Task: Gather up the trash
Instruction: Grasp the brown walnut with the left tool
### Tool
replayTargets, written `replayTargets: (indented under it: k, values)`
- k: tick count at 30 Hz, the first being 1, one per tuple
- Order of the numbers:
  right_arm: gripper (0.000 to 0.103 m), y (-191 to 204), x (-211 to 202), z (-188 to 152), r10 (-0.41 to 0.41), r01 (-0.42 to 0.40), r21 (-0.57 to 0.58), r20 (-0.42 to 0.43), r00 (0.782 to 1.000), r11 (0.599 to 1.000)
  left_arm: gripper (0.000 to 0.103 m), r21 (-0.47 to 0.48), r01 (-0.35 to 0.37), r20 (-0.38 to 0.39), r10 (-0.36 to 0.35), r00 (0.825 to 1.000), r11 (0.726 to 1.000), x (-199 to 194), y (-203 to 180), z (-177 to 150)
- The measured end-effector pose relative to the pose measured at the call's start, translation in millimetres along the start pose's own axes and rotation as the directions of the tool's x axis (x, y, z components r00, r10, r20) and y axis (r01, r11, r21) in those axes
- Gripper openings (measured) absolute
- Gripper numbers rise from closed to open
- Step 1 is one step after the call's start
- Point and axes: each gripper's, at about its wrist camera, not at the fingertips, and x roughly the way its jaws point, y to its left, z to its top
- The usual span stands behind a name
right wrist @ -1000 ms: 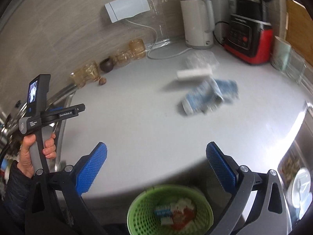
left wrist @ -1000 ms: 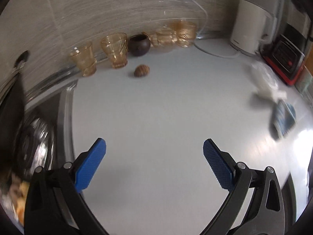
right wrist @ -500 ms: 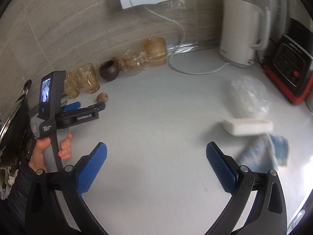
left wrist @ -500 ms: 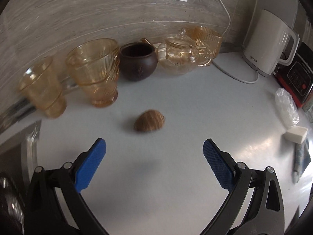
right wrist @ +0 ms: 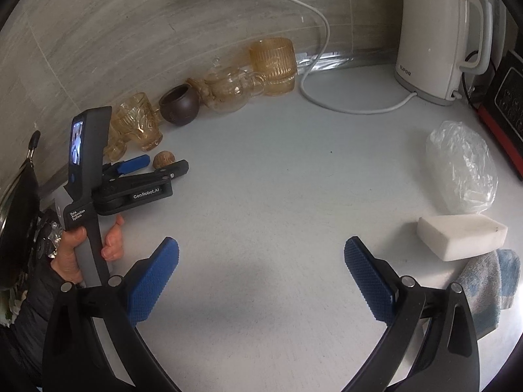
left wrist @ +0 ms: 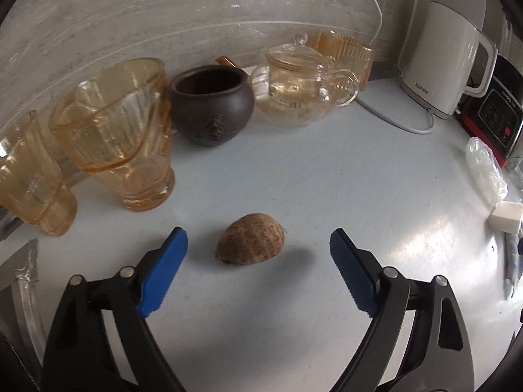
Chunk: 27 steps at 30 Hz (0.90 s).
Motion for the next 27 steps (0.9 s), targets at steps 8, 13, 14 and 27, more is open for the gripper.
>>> replayTargets:
  k: [8, 13, 14, 27]
  values:
    - [0.101, 2.5, -2.2, -2.5, 0.004, -0.004, 0.011, 0.0, 1.0, 1.0, 0.045, -0.002, -0.056, 0.003, 0.056, 0.998, 0.998, 5.0, -1.8, 5.2]
    - [0.101, 3.0, -6.1, -5.8, -0.001, 0.001, 0.016, -0.001, 1.0, 1.0, 0.038, -0.009, -0.076, 0.007, 0.076, 0.997, 0.997, 4.4, -2.0, 5.2]
    - [0.101, 2.6, -7.9, -6.6, -0.001, 0.001, 0.019, 0.001, 1.0, 1.0, 0.038, -0.01, -0.078, 0.007, 0.078, 0.997, 0.997, 4.0, -2.1, 4.9]
    - [0.101, -28.9, -54.1, -27.1, -0.064, 0.061, 0.077, 0.036, 0.997, 0.995, 0.037, -0.029, 0.009, -0.014, -0.009, 1.0, 1.0, -38.6, -60.7, -9.2]
